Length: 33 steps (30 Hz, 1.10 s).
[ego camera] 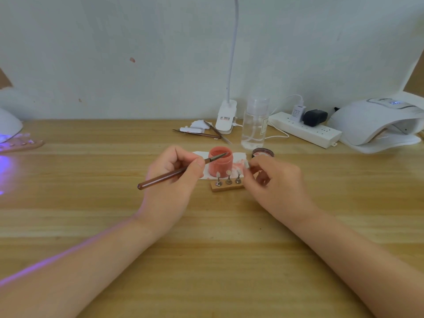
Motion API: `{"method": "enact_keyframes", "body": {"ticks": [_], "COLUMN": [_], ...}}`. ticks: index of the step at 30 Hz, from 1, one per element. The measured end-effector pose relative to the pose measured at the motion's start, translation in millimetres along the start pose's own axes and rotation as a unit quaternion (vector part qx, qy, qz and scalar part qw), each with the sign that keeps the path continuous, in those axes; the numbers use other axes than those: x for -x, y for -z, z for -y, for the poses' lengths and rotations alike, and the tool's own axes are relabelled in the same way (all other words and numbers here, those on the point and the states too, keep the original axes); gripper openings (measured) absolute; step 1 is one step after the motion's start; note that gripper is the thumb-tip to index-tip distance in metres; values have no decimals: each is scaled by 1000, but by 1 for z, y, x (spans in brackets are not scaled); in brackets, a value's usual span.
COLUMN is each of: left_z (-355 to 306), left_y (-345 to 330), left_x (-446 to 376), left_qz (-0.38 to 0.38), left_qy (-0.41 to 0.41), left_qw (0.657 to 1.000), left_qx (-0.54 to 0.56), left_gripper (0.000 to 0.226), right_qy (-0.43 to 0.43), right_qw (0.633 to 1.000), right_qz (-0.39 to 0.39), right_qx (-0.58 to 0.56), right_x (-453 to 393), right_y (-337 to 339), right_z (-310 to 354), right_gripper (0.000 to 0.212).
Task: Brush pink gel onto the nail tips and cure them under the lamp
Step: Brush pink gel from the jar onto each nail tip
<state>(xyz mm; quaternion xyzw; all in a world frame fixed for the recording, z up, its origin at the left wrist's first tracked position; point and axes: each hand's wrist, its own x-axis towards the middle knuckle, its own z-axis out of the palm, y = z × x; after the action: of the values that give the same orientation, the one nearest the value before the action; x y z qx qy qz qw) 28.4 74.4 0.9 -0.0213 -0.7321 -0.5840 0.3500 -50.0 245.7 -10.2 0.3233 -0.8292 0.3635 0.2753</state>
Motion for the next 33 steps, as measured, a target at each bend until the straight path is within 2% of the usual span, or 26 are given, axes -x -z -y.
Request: {"method": "enact_keyframes", "body": {"ticks": [3,11,17,24,33], "left_z": [-3,-9,-8,-4,-2], "left_y": [0,-3,-6,-6,0], "left_x": [4,12,12,12,12], "left_qz": [17,55,67,69,99], "left_qy": [-21,-116,-154,-151,-151], "left_qw": [999,987,980,980,981], "left_qx": [-25,-93,-109,-113,-74], "left_gripper": [7,17,19,20,5], "right_qy": [-54,-129,-137,-129,-133], "right_qw": [996,972,968,966,965], "right_qz": [0,-5,2,5,8], "right_qx": [-73,-194,-209,-222,-225], "right_x": [0,0,-1,0,0], "right_y": [-2,-4,-3,-2,-3], "right_z": [3,5,6,9,4], "right_gripper": [3,7,3,2,9]}}
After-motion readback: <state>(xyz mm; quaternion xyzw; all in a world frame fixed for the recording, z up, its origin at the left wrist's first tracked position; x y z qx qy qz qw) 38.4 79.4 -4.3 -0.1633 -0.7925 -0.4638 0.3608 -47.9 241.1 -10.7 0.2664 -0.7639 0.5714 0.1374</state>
